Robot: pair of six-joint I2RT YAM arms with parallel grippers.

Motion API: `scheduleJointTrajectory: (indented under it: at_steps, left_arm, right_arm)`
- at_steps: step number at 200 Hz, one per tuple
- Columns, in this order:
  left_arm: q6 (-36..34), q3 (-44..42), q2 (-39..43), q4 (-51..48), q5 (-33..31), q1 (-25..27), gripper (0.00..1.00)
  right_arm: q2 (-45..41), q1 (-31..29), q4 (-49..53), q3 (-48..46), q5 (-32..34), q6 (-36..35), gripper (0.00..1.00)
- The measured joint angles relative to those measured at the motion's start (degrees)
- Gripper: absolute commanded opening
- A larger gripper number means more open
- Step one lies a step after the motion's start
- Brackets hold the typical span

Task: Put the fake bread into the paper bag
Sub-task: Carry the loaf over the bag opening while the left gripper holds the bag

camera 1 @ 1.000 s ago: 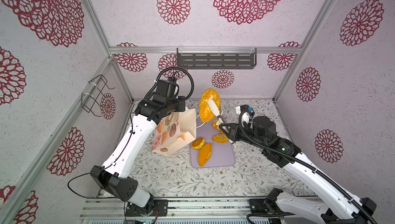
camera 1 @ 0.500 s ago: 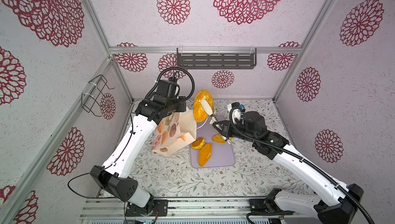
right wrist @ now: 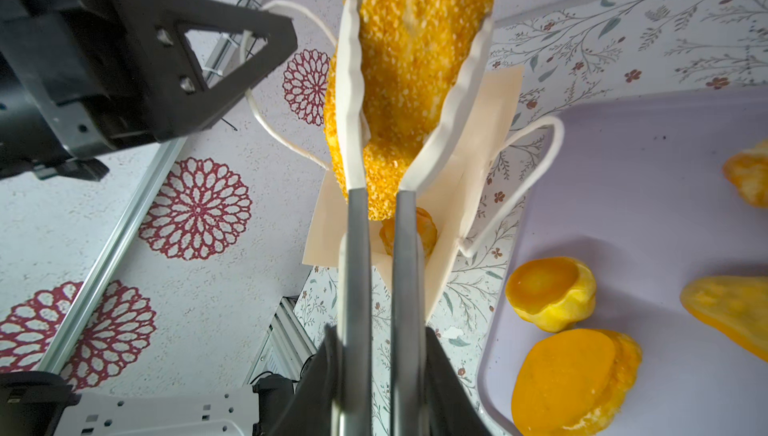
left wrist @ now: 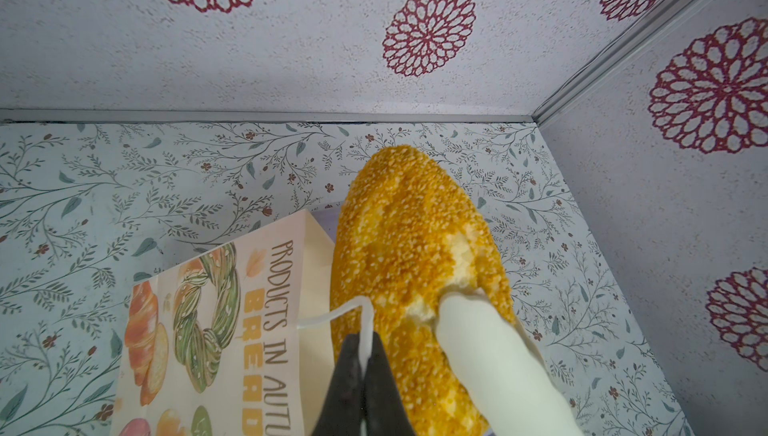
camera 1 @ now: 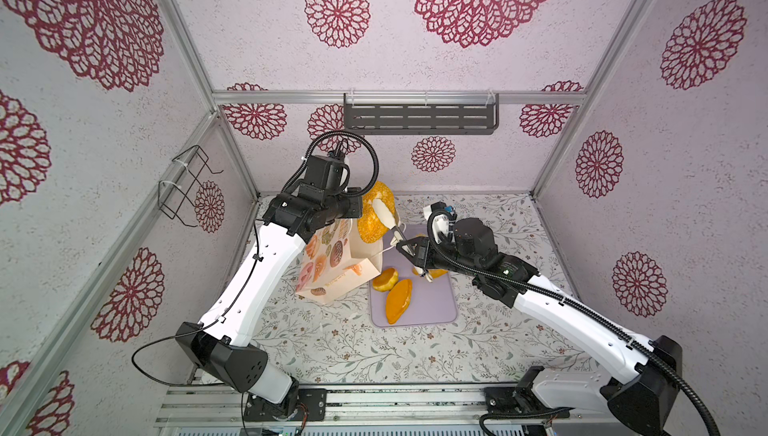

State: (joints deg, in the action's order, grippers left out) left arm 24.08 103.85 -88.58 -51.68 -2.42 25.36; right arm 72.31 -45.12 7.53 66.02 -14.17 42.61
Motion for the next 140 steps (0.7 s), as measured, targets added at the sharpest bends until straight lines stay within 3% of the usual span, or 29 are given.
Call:
scheduleJointTrajectory:
  at_steps: [140]
  left_arm:
    - [0.0,2.3,-1.1,-0.7,-1.1,0.0,0.00]
  right_arm:
    - [0.9,-3.3,-3.0,-6.6,3.4,-2.1,0.12]
